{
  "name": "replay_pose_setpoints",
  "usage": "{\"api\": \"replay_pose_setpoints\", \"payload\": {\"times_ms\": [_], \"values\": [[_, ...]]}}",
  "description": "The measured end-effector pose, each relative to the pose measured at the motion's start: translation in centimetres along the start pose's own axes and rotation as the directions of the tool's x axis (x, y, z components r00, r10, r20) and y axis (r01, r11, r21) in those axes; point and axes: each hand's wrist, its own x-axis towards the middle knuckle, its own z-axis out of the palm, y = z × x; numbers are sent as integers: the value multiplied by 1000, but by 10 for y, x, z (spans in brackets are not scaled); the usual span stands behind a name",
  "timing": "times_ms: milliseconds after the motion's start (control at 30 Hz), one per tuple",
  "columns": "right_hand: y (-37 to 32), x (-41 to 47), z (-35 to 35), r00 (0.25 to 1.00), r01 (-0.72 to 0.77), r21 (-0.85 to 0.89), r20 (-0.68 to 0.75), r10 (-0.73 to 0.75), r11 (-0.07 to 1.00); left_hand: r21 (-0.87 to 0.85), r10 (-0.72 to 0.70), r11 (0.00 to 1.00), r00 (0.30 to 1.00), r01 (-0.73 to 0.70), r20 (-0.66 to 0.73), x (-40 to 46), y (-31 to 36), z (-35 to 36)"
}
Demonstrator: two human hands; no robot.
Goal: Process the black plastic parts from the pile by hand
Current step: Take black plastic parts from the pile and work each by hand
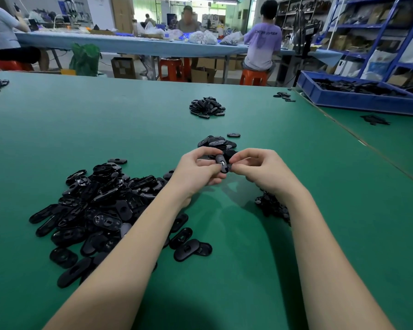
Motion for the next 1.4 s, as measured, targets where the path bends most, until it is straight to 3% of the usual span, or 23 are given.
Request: {"api": "replay_pose_setpoints", "payload": {"times_ms": [467, 967, 1167, 1400], "values": [[-2, 3, 3, 991, -90, -8, -102, 88, 996, 63, 66, 996, 997, -69, 46, -1, 0, 0], [-5, 1, 8, 971, -198, 94, -118, 209, 976, 59, 113, 991, 990, -118, 79, 1, -1, -3], [-1, 0, 6, 975, -204, 92, -75, 211, 975, -15, 62, 998, 994, -61, 94, 0, 4, -5], [1, 2, 8, 992, -125, 79, -18, 127, 989, 219, 59, 974, 998, -59, 8, 3, 3, -7]]}}
